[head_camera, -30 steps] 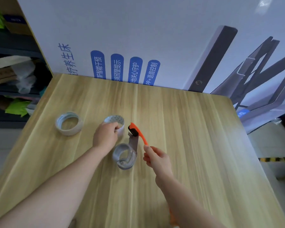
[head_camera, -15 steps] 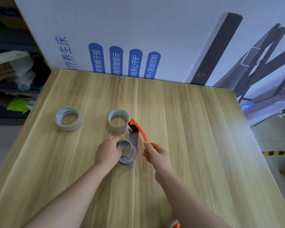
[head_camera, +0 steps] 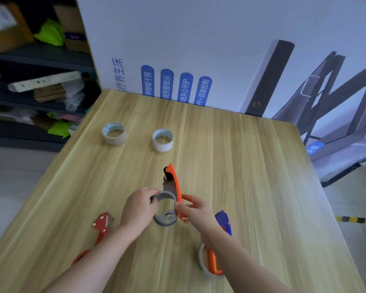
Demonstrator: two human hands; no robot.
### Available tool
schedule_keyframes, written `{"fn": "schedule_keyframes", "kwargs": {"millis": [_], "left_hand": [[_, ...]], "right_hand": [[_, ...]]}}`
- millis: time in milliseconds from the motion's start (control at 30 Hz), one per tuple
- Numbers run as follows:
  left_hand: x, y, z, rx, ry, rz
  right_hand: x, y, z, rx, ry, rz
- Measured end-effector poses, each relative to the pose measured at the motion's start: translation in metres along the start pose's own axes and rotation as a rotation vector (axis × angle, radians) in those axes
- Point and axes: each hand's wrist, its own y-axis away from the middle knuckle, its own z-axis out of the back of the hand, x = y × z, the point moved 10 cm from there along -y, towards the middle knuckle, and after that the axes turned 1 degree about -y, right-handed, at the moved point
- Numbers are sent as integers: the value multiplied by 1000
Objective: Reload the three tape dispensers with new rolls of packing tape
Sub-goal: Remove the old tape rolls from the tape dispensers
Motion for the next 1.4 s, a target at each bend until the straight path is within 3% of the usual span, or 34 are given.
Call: {"fn": "schedule_keyframes", "kwargs": {"millis": [333,700,933,1133,1267,1400], "left_hand": [[28,107,-13,95,-143,52],[43,124,-33,287,-292,26],[-16,89,-24,155,-312,-188],[-72,77,-77,295,-398,-303],[-92,83,-119,385,-415,-292],[-94,88,-152,416,-394,-164]], "right_hand": [[-78,59,-26,77,266,-24],[-103,66,-42,11,631,-7],[-53,64,13,-235,723,107],[-33,68,90,-421,833,129],[-56,63,121,-381,858,62],[-90,52,126,-204,862,-25]]}}
